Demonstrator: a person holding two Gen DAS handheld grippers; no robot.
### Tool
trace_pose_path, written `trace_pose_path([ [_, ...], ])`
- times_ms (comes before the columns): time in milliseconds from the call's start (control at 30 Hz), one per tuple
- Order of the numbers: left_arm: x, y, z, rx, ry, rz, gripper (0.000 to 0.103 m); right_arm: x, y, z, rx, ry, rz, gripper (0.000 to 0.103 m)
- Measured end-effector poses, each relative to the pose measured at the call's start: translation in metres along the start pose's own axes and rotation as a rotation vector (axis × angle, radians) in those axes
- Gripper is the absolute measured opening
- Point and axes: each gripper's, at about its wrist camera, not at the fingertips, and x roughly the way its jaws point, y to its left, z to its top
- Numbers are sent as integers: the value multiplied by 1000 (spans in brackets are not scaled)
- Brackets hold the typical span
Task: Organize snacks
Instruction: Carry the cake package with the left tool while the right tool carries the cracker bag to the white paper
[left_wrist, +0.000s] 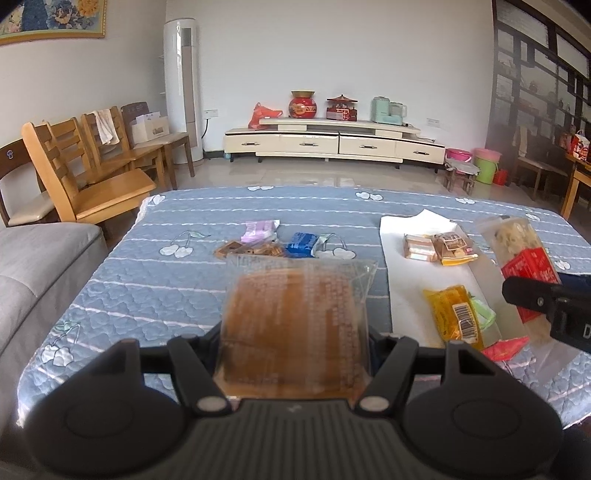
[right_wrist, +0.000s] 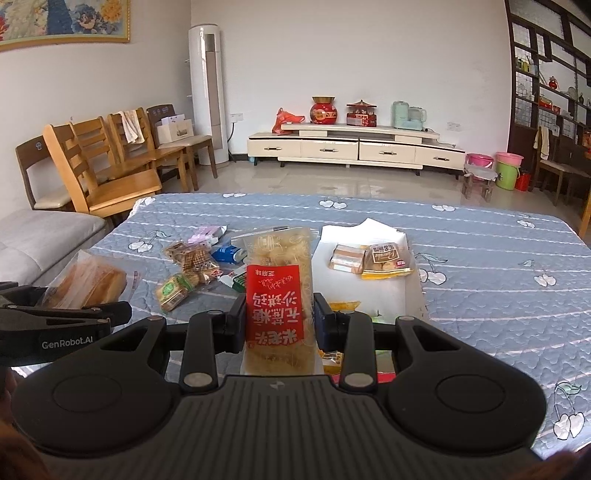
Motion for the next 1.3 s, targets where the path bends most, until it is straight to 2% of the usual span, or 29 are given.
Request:
trace_pose_path([
  [1300, 21, -45, 12, 71, -5, -101, 68, 0, -8, -4, 92, -1, -150, 43],
])
